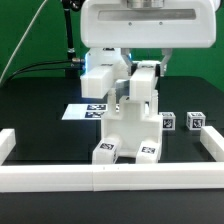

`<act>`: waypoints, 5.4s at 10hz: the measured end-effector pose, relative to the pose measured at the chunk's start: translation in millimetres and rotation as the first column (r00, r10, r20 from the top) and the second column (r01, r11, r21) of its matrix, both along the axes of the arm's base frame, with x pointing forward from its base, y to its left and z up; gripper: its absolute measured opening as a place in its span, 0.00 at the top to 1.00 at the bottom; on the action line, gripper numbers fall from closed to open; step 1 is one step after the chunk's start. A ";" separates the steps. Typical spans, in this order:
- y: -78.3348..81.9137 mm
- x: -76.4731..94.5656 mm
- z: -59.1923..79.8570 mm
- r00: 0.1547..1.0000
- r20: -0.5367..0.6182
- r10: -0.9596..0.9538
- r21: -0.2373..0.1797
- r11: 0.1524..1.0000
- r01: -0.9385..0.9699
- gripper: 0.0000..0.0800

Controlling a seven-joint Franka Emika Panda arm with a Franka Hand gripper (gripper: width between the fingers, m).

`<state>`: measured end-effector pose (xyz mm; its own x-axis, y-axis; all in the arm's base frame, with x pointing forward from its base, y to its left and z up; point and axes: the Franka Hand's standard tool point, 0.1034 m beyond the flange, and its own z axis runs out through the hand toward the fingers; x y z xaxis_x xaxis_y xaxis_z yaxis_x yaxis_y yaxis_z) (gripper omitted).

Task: Assemble chair

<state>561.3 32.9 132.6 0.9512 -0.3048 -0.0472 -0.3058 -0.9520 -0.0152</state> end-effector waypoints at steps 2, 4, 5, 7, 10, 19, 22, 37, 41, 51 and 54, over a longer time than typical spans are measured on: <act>9.2 4.6 -0.8 0.999 0.004 -0.031 -0.004 0.999 0.031 0.64; 9.7 6.2 -4.0 0.999 0.031 -0.023 -0.008 1.000 0.023 0.64; 9.6 3.3 -7.8 0.999 0.033 -0.010 -0.010 1.000 0.011 0.64; 5.3 -1.6 -17.9 0.998 0.054 0.042 -0.018 0.999 -0.041 0.64; 3.8 -3.9 -32.4 0.998 0.041 0.043 -0.027 0.999 -0.042 0.64; 0.4 3.5 -34.1 0.994 0.066 0.091 -0.034 0.995 -0.089 0.21; 0.1 3.7 -34.0 0.994 0.067 0.090 -0.035 0.995 -0.088 0.19; 0.1 -0.1 10.2 0.997 0.022 0.077 0.004 0.997 -0.077 0.19; 0.8 -0.3 18.6 0.996 0.032 0.078 0.009 0.997 -0.078 0.19; 50.1 -17.9 26.2 0.998 0.022 0.055 0.019 0.998 -0.055 0.19; 57.2 -19.5 24.4 0.994 0.019 0.107 -0.016 0.994 -0.106 0.19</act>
Offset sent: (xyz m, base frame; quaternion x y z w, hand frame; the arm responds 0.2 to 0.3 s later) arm -0.0044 0.0011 -0.0083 0.0014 0.0343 -0.0191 0.9992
